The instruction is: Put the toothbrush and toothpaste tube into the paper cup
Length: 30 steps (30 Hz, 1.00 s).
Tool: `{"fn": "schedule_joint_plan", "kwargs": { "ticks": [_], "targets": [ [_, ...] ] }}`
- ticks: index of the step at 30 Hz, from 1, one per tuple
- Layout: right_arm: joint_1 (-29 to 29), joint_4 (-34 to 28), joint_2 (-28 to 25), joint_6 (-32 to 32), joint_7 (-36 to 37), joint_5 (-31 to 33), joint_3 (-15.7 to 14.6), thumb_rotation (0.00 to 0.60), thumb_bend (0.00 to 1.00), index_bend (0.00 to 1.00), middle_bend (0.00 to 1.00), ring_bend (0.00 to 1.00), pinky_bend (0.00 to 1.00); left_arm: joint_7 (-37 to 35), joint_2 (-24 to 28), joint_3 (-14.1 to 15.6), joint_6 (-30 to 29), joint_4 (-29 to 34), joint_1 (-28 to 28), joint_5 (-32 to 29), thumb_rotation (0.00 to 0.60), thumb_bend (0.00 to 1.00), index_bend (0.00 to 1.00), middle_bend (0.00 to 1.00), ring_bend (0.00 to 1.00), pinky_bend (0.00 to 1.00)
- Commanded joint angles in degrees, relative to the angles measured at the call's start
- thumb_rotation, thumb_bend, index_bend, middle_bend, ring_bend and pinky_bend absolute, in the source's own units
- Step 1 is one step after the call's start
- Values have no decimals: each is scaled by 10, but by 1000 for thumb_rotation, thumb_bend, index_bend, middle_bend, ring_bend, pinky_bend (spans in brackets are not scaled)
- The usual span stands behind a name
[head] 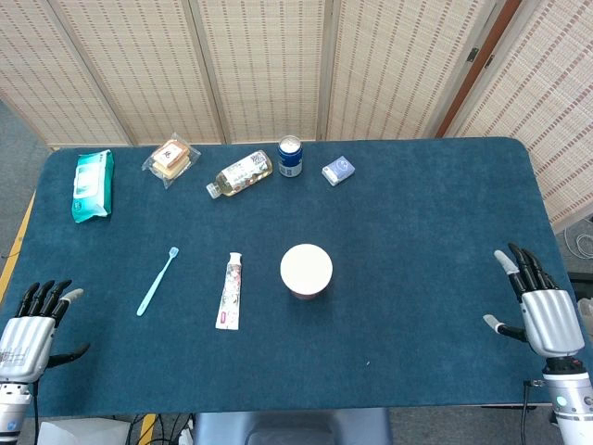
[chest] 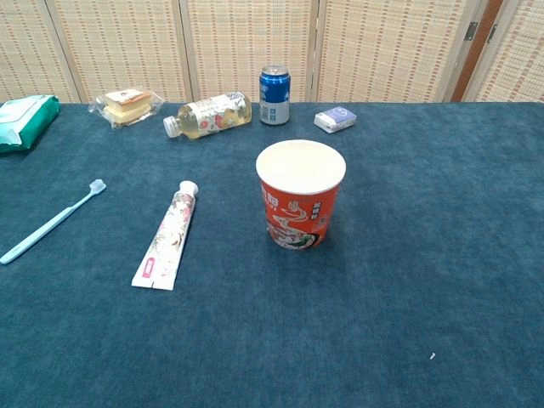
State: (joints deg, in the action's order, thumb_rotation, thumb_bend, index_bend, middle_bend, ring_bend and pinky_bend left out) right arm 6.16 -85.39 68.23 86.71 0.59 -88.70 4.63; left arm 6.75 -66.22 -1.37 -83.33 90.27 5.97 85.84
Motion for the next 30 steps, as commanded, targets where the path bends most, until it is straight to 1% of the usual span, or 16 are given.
{"fn": "schedule_joint_plan", "kwargs": {
  "ticks": [1,7,14,19,22,24,27,30],
  "targets": [
    [2,-1,0,-5,-1,-1,-3,600,0,0,0,0,297,1,-2,0,3,-2,1,-2,600,0,198,125,68,49],
    [6,0,1,-6,8,0,1,600,0,0,0,0,298,-2,-6,2,12,-7,2,-7,600,0,198,125,69,49],
    [28,16,22,-22,5,-3,11,600,0,0,0,0,297,-15,-3,0,15,-6,3,-13,600,0,198,125,69,49],
    [64,12,27,-56,-14,-5,25,600,0,0,0,0,298,-22,3,3,10,-1,1,-5,600,0,198,125,68,49],
    [88,-3,23,-85,-28,-5,32,600,0,0,0,0,298,-24,5,4,4,1,-1,-1,600,0,198,125,69,49],
    [102,-18,19,-107,-36,4,37,600,0,0,0,0,298,-23,5,4,1,3,-2,1,600,0,198,125,68,49],
    [126,-41,16,-145,-70,30,48,600,0,0,0,0,298,-23,6,5,-1,4,-3,3,600,0,198,125,68,49],
    [143,-48,23,-164,-103,50,59,600,0,0,0,0,298,-24,7,5,0,4,-3,3,600,0,198,125,68,49]
  ]
}}
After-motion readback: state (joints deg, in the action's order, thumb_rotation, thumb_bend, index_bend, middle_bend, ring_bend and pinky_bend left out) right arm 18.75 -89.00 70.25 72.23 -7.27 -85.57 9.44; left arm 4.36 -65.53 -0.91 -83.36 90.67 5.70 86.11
